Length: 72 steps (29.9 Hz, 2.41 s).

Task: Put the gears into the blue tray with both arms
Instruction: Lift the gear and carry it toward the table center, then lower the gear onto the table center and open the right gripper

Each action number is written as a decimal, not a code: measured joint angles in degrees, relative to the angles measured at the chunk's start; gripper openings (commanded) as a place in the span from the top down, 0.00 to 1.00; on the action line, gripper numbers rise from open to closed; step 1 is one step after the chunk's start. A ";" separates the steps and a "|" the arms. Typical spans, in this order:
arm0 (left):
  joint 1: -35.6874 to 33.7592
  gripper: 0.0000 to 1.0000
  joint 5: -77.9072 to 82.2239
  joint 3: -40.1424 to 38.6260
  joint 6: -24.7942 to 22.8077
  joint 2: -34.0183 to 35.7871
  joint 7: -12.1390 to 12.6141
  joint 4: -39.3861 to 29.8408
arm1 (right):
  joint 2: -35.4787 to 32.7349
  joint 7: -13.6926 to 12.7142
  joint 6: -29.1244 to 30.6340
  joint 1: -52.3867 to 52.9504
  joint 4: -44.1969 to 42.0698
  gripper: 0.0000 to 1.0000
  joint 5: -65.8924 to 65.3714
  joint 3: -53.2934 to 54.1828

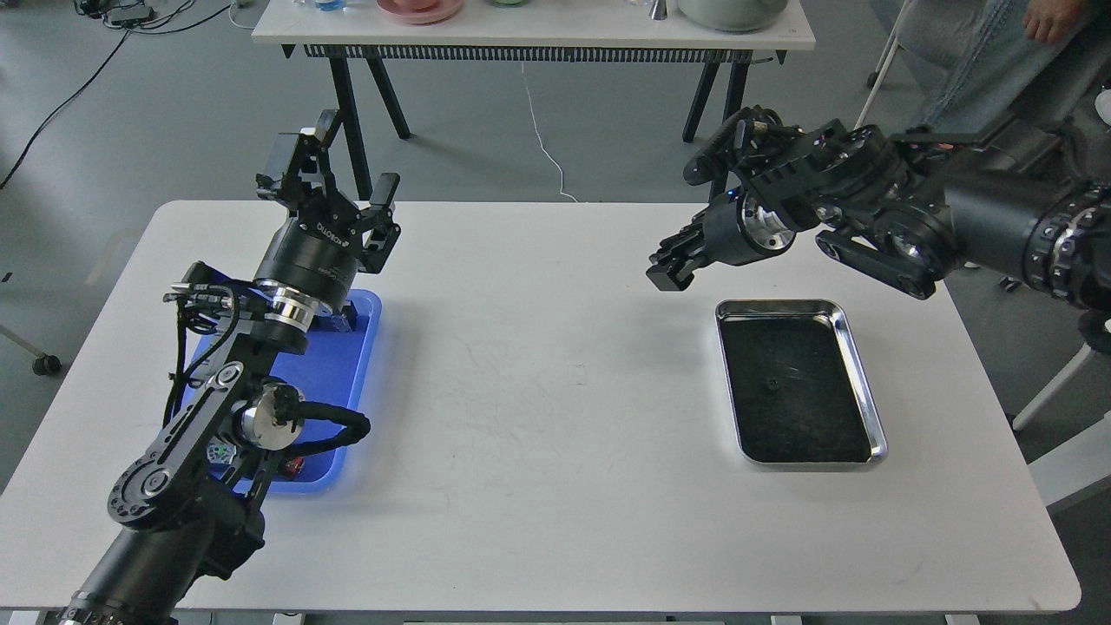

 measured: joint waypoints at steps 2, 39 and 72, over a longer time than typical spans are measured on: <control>0.07 0.00 0.01 -0.21 -0.01 0.01 0.00 -0.26 | 3.13 0.02 -0.01 0.03 -0.05 0.85 0.72 -0.02; 0.96 0.00 0.00 -1.68 0.00 0.06 0.00 -0.44 | 5.15 0.00 -17.02 -10.64 8.34 0.85 1.15 -2.46; 1.59 0.00 0.00 -1.91 -0.09 0.15 0.00 -0.44 | 5.15 -0.02 -30.23 -19.94 3.20 0.83 -3.28 -4.65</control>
